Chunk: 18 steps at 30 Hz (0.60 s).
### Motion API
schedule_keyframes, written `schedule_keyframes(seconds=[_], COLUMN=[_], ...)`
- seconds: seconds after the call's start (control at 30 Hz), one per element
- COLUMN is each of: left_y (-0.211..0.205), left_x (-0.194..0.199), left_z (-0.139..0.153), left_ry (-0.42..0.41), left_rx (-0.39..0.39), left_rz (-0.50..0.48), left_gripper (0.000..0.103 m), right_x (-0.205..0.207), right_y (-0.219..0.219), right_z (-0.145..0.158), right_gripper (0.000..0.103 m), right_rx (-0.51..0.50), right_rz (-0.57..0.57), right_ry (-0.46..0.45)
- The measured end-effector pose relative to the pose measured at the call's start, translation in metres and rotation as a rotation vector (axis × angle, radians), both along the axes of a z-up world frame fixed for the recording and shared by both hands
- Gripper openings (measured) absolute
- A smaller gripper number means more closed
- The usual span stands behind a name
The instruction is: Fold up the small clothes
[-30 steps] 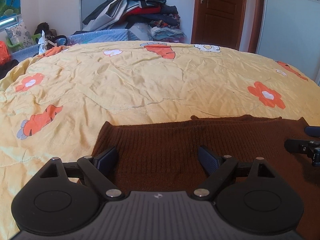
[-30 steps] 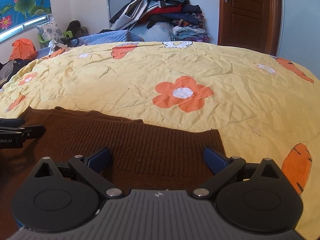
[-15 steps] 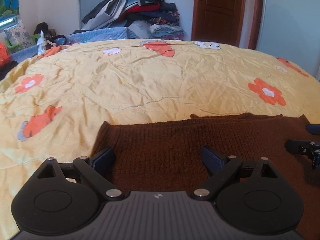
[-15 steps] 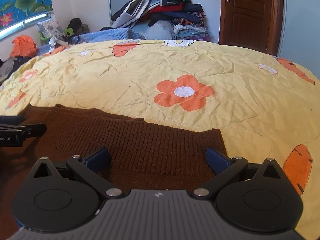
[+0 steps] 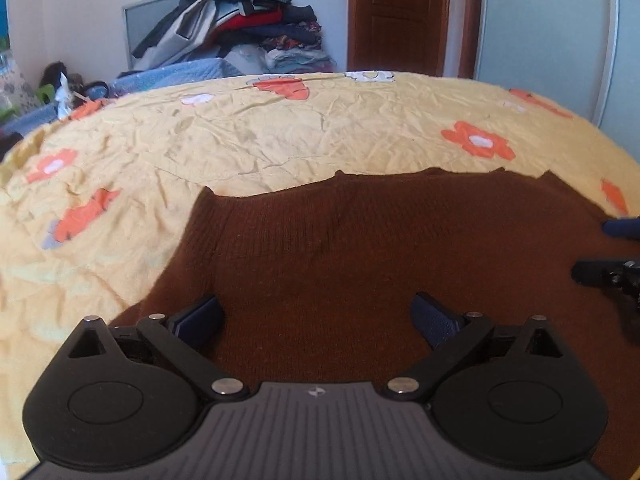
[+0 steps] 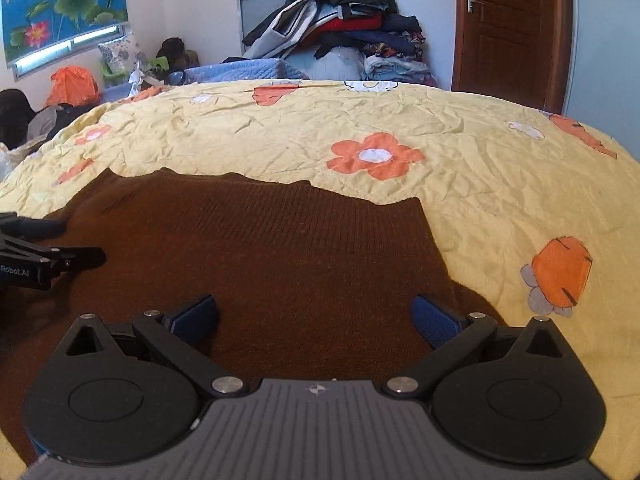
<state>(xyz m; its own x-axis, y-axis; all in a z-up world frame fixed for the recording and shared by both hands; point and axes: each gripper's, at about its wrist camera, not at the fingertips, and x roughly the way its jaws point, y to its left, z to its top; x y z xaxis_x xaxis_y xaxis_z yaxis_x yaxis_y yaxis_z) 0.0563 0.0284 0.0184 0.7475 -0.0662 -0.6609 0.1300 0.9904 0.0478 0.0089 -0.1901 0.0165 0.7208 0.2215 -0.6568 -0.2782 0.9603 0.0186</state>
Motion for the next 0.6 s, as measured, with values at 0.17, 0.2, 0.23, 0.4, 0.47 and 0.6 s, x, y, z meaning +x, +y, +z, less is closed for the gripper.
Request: schedule_keyframes(seconds=[0.17, 0.2, 0.23, 0.4, 0.47, 0.6], left_y=[0.003, 0.003, 0.003, -0.005, -0.017, -0.034], left_x=[-0.049, -0.057, -0.067, -0.07, -0.086, -0.124], left_z=[0.007, 0.001, -0.005, 0.005, 0.013, 0.0], left_ry=[0.026, -0.007, -0.07, -0.016, -0.002, 0.018], left_rx=[-0.029, -0.002, 0.023, 0.051, 0.042, 0.055], left_rz=[-0.027, -0.044, -0.065, -0.004, -0.041, -0.167], left_gripper=[0.103, 0.103, 0.103, 0.102, 0.102, 0.103], right_x=[-0.056, -0.065, -0.08, -0.082, -0.087, -0.11], right_y=[-0.004, -0.004, -0.002, -0.003, 0.006, 0.021], right_z=[0.012, 0.002, -0.005, 0.002, 0.013, -0.001], right_gripper=[0.103, 0.103, 0.103, 0.103, 0.103, 0.103], right_rx=[0.015, -0.02, -0.075, -0.088, -0.111, -0.142], right_rz=[0.012, 0.027, 0.058, 0.049, 0.027, 0.099], right_ry=[-0.002, 0.024, -0.045, -0.006, 0.01, 0.043])
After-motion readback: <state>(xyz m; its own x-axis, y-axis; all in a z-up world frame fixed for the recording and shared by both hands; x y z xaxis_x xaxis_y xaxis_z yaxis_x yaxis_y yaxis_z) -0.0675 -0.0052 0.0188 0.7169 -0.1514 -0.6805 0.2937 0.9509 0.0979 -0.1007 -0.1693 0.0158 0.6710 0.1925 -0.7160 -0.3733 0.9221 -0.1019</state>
